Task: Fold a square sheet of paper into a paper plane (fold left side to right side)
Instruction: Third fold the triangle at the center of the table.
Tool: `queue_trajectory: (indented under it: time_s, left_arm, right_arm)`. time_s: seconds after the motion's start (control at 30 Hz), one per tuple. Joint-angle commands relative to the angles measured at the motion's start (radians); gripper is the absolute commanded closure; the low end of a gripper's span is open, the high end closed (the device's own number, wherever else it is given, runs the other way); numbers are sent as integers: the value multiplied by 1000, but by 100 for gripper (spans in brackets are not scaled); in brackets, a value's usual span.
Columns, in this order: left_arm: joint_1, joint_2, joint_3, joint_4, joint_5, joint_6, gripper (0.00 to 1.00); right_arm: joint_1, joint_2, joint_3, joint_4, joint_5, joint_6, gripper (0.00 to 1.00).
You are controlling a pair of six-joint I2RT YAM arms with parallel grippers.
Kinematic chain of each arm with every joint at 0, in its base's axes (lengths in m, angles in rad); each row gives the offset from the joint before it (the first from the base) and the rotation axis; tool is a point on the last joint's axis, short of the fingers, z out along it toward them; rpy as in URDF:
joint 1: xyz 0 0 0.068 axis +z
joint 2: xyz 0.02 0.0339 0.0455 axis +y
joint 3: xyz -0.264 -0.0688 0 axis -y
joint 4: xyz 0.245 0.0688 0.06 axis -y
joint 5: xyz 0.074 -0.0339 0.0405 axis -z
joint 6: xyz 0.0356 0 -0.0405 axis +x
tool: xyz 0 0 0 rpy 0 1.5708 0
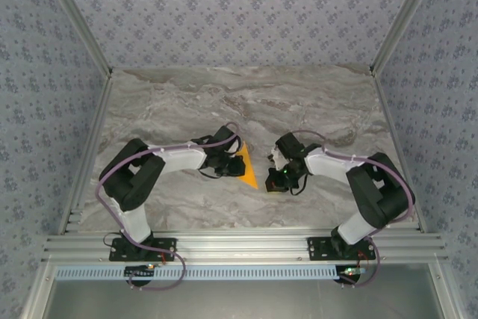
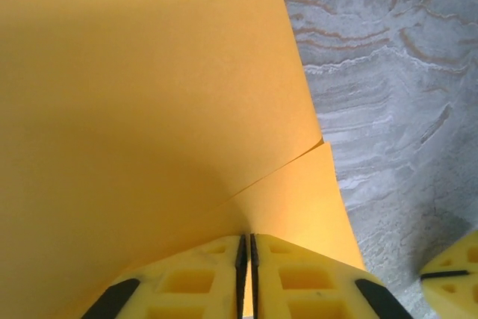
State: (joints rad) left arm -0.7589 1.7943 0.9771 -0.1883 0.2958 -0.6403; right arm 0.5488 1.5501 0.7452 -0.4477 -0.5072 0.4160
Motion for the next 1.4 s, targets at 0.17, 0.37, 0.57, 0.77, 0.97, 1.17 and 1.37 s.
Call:
queue_trajectory:
  time_s: [0.17, 0.37, 0.57, 0.77, 0.97, 1.17, 1.37]
  left_arm:
    - [62, -203, -31, -48, -2, -19, 72]
    - [131, -310, -146, -23, 16, -87, 56]
    - [144, -283, -224, 127, 102, -178, 47]
    - [145, -203, -204, 194, 138, -201, 46]
    - [145, -163, -175, 233, 160, -216, 49]
    - [145, -162, -169, 275, 189, -260, 52]
    - [145, -177, -156, 256, 193, -291, 54]
  right_arm:
    - [-8, -15, 115, 82, -6, -146, 70]
    - [-3, 73, 163, 198, -31, -235, 55]
    - [-4, 154, 201, 212, -44, -254, 55]
    - [14, 62, 150, 218, 70, -256, 50]
    - [61, -76, 63, 241, 173, -262, 46]
    - [195, -73, 8, 346, 224, -281, 43]
    - [248, -2, 33, 391, 287, -282, 43]
